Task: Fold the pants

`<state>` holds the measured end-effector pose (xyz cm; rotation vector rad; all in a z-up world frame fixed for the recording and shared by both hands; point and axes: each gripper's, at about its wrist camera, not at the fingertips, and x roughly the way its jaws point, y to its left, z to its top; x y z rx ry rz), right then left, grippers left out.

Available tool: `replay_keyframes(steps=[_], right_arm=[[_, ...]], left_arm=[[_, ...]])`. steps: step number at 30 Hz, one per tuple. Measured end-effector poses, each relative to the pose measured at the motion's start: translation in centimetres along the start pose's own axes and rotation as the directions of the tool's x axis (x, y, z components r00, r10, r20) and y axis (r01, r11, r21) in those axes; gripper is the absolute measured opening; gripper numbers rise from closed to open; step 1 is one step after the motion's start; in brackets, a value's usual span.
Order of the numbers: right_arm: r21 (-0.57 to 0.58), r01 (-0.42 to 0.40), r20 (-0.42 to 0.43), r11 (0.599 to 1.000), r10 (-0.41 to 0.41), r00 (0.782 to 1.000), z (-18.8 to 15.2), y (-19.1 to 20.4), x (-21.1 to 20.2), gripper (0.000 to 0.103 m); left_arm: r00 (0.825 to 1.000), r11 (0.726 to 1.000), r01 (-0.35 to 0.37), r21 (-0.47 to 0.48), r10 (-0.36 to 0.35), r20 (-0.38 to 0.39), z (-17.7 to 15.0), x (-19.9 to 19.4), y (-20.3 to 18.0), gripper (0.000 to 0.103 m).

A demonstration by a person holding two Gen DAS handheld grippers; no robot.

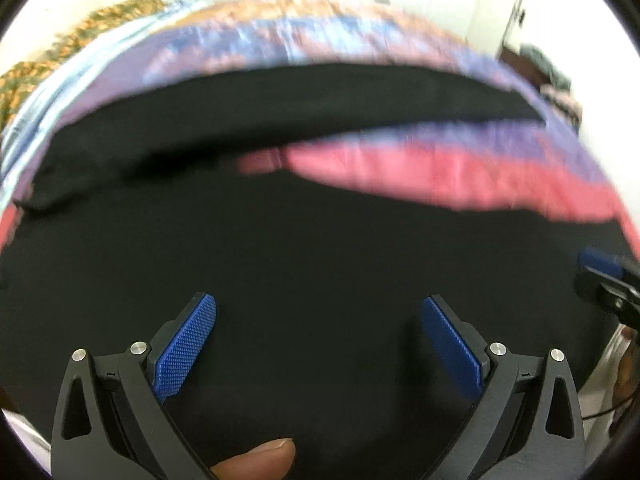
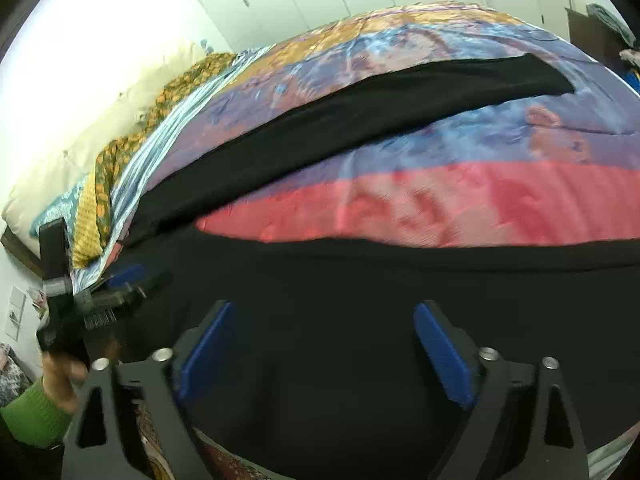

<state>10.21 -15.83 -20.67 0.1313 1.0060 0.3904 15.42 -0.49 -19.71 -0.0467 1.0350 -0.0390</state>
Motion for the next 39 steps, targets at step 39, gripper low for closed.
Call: replay_keyframes(steps=[39], right_arm=[[-0.146, 0.139, -0.022, 0.979, -0.144, 0.989, -3.5, 1.1, 3.9, 0.103]], left_arm=[[0.999, 0.998, -0.029, 0.061, 0.03, -0.017, -1.4, 1.2, -0.1, 0.102]])
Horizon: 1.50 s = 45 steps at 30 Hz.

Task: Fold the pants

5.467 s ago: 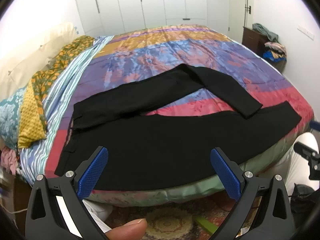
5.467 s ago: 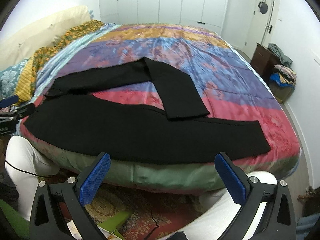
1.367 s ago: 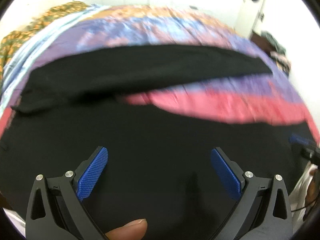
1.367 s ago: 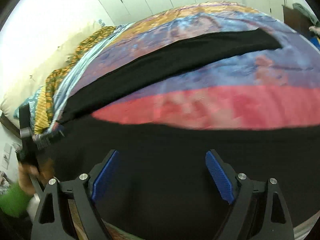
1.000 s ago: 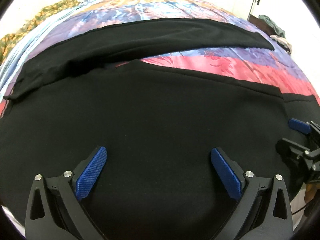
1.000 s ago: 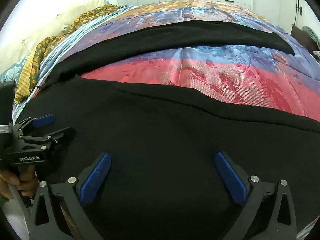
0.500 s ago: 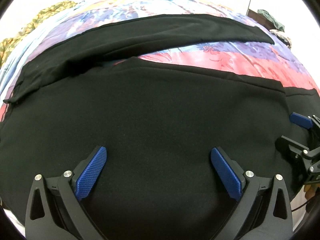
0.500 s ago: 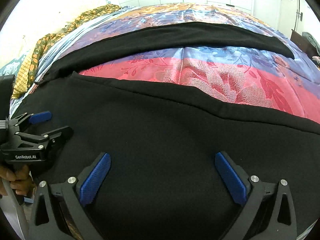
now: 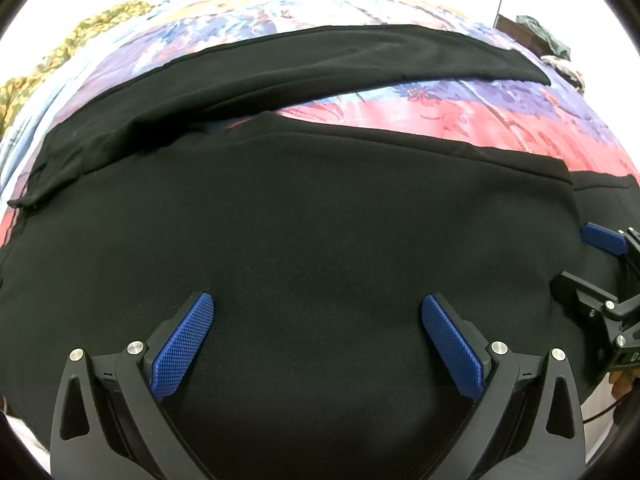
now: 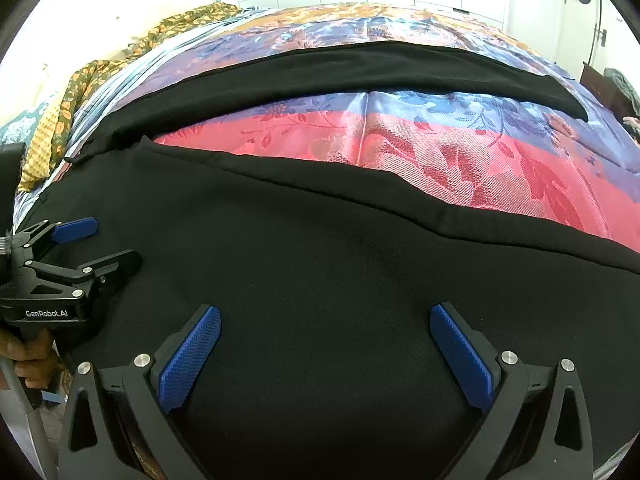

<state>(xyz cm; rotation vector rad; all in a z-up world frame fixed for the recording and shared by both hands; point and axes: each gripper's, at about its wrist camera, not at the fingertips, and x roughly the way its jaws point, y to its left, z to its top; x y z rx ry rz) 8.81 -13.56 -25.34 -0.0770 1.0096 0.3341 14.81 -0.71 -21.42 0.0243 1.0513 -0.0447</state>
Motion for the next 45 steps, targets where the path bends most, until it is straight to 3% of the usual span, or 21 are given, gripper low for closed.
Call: replay_keyframes(steps=[31, 38, 45], right_arm=[[-0.013, 0.005, -0.029, 1.0, -0.006, 1.0, 0.7, -0.5, -1.0, 0.103], [0.185, 0.027, -0.026, 0.982, -0.023, 0.999, 1.0, -6.1, -3.7, 0.103], [0.366, 0.126, 0.029, 0.922, -0.147, 0.989, 0.2, -13.8, -7.9, 0.103]], left_arm=[[1.0, 1.0, -0.004, 0.001, 0.004, 0.001, 0.0, 0.0, -0.1, 0.102], [1.0, 1.0, -0.005, 0.001, 0.005, 0.001, 0.0, 0.0, -0.1, 0.102], [1.0, 1.0, -0.006, 0.001, 0.006, 0.0, 0.0, 0.0, -0.1, 0.102]])
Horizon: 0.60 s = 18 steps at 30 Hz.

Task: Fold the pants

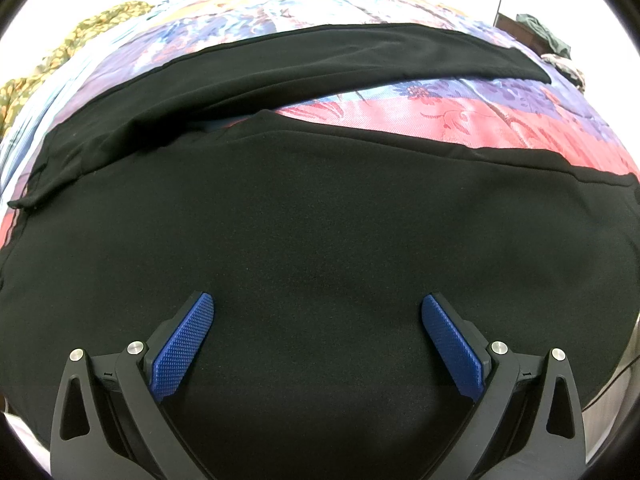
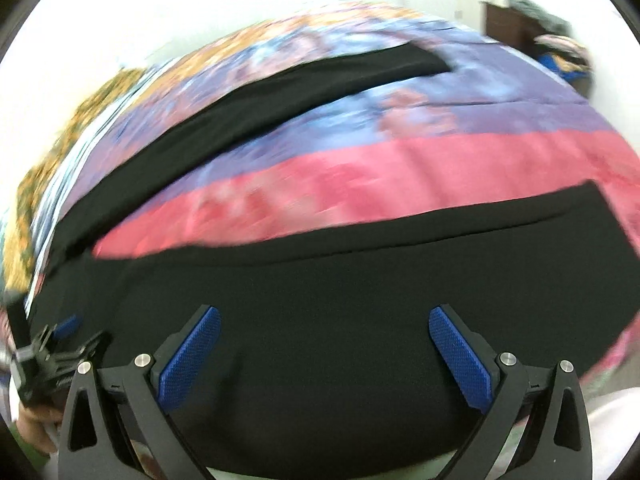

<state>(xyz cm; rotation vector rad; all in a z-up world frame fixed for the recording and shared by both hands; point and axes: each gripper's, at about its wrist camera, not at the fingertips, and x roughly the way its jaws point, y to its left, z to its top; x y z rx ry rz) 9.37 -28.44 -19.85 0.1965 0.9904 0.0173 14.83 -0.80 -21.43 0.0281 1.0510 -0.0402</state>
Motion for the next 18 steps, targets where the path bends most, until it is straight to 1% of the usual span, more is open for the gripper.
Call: replay_keyframes(steps=[3, 6, 10, 14, 18], right_arm=[[0.03, 0.03, 0.04, 0.999, -0.031, 0.999, 0.3, -1.8, -1.2, 0.103], [0.032, 0.037, 0.08, 0.999, -0.039, 0.996, 0.4, -1.9, -2.3, 0.103], [-0.027, 0.008, 0.088, 1.0, -0.006, 0.996, 0.3, 0.2, -2.7, 0.103], [-0.082, -0.033, 0.068, 0.996, 0.039, 0.997, 0.1, 2.8, -2.2, 0.103], [-0.104, -0.054, 0.051, 0.993, 0.06, 0.997, -0.3, 4.2, -1.8, 0.103]], left_arm=[[1.0, 1.0, 0.0, 0.0, 0.0, 0.0, 0.0, 0.0, 0.0, 0.102], [1.0, 1.0, -0.001, 0.0, 0.001, -0.001, 0.0, 0.0, 0.0, 0.102], [1.0, 1.0, -0.001, 0.0, 0.001, -0.001, 0.0, 0.0, 0.0, 0.102], [1.0, 1.0, -0.001, 0.0, 0.001, 0.0, 0.0, 0.0, 0.0, 0.102], [1.0, 1.0, -0.002, 0.0, 0.002, 0.002, 0.0, 0.0, 0.0, 0.102]])
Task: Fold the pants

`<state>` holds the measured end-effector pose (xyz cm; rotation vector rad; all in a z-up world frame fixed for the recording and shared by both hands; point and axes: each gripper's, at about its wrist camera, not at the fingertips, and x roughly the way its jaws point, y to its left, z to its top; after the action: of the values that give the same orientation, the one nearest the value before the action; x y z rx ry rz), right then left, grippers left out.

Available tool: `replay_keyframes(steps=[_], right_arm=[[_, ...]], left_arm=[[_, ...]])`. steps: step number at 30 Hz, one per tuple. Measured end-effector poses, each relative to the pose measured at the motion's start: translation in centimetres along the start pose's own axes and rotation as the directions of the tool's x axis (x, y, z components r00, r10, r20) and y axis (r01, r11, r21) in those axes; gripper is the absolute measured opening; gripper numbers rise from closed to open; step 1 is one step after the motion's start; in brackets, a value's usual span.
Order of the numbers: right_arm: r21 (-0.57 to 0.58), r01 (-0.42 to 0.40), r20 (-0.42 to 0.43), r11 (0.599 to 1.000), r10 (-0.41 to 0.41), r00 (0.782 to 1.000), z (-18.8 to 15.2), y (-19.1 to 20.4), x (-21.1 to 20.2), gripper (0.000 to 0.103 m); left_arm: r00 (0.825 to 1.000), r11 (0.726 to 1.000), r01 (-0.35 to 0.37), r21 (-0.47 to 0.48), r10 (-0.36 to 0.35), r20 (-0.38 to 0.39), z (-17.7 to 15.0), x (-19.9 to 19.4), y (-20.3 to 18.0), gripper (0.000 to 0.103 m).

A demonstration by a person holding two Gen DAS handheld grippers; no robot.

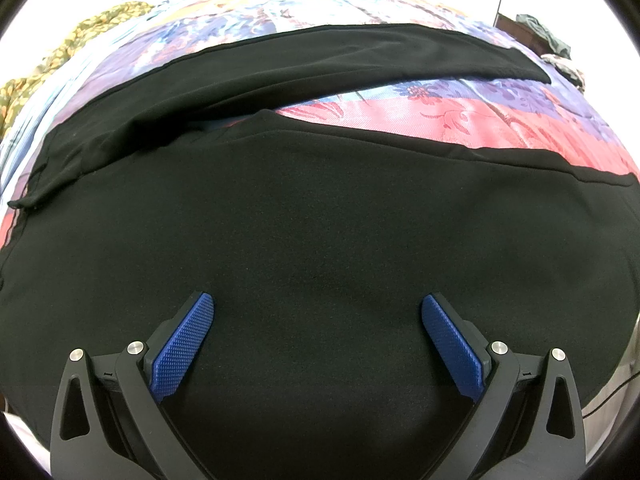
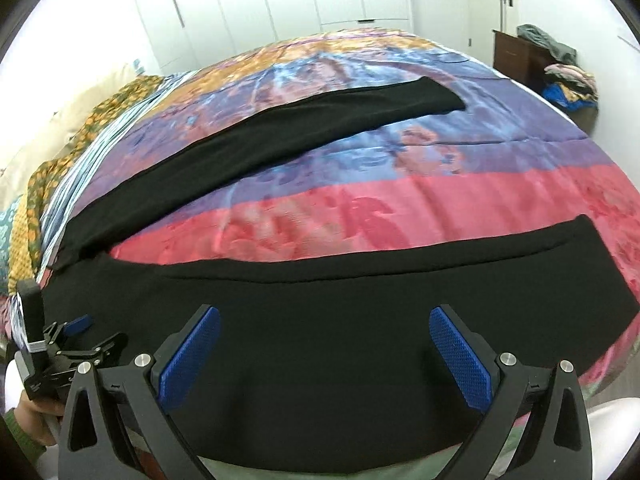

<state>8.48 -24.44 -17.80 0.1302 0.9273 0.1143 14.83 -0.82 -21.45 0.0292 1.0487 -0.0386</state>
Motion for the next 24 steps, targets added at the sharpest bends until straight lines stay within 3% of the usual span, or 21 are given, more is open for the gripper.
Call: replay_keyframes(steps=[8, 14, 20, 24], right_arm=[[0.012, 0.006, -0.04, 1.0, -0.005, 0.999, -1.3, 0.0, 0.9, 0.103], [-0.001, 0.004, -0.026, 1.0, -0.004, 1.0, -1.0, 0.0, 0.2, 0.103], [-0.012, -0.078, -0.053, 0.997, 0.078, 0.996, 1.9, 1.6, 0.0, 0.103], [-0.079, -0.133, -0.079, 0.988, 0.127, 0.989, 6.5, 4.5, 1.0, 0.103]], left_arm=[[1.0, 1.0, -0.001, -0.005, 0.001, 0.002, -0.1, 0.0, 0.0, 0.102], [0.999, 0.998, -0.033, -0.045, 0.034, 0.019, 0.8, -3.1, 0.1, 0.102], [0.987, 0.998, -0.046, -0.052, 0.053, 0.154, 6.6, -5.7, 3.9, 0.102], [0.973, 0.965, -0.132, -0.228, 0.17, 0.154, 11.9, -3.7, 11.4, 0.102]])
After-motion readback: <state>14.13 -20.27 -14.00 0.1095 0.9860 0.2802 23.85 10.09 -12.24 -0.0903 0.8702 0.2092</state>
